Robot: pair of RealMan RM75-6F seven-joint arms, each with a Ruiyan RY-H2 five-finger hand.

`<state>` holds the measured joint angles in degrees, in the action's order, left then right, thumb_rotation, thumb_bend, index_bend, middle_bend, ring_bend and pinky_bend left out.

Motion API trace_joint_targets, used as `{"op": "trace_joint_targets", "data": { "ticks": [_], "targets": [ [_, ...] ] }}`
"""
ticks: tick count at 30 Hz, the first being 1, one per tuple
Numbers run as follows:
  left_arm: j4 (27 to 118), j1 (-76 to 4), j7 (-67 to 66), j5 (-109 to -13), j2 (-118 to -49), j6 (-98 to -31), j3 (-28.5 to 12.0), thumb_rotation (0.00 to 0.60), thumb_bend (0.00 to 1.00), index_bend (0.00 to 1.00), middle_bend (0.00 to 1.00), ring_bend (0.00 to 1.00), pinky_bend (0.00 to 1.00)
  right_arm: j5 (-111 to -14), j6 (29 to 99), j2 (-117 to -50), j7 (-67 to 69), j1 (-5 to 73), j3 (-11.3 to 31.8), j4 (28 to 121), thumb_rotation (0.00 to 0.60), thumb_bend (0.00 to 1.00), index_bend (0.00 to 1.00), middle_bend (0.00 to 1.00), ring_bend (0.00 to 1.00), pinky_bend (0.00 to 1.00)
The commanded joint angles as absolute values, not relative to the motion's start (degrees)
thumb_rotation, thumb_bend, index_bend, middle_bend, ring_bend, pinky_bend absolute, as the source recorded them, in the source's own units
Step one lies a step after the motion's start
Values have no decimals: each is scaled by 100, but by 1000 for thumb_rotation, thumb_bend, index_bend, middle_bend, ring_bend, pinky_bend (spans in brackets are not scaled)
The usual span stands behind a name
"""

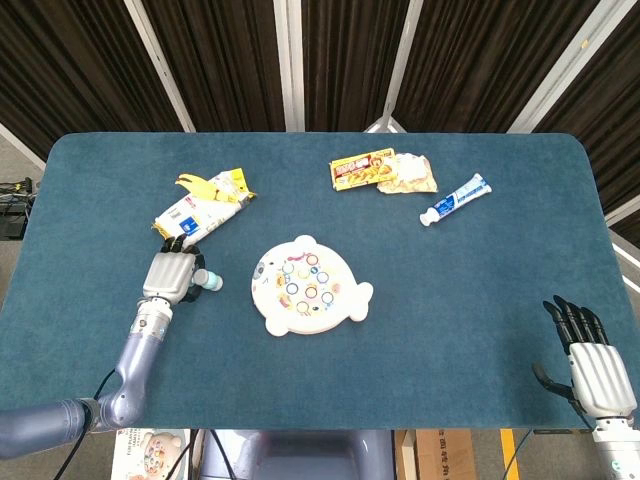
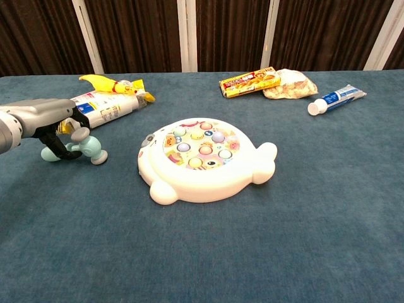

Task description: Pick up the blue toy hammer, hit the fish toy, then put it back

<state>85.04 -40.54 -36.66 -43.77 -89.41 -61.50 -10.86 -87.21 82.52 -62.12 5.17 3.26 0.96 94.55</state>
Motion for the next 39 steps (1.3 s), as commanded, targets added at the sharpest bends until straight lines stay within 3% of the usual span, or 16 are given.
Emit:
{"op": "trace_joint_targets", "data": {
  "ticks": [1,7,10,18,22,27,39],
  "targets": [
    [8504,-4063,-3676,-4343,-8947,-6162,-1088,600,510,507,249,0,0,-8720,8251,-6211,513,325,94,9460,600,307,0,0,0,0],
    [8481,-4091,-3683,-4319,-9002,-6190,-1078,600,611,530,283,21,16,-8714,8244,-6211,504,325,93,9469,600,306,0,0,0,0],
    [8455,-4091,-3675,-4340,-9044,-6227,-1063,600,644,540,310,57,70,-8706,8240,-6206,508,324,93,9472,600,306,0,0,0,0],
    [8424,-4064,-3555,-4505,-9090,-6332,-1051,600,656,569,464,303,439,-8719,8246,-6200,509,319,87,9484,600,306,0,0,0,0],
    [8424,-4040,-3415,-4635,-9081,-6372,-1080,600,657,591,533,375,512,-8729,8245,-6195,512,319,81,9496,600,306,0,0,0,0],
    [8431,-4021,-3287,-4756,-9068,-6414,-1115,600,666,620,585,421,559,-8722,8246,-6198,511,318,84,9492,600,306,0,0,0,0],
    [8560,-4024,-3137,-4982,-8992,-6417,-1161,600,671,636,605,437,565,-8706,8241,-6197,523,319,92,9499,600,306,0,0,0,0]
  ]
}}
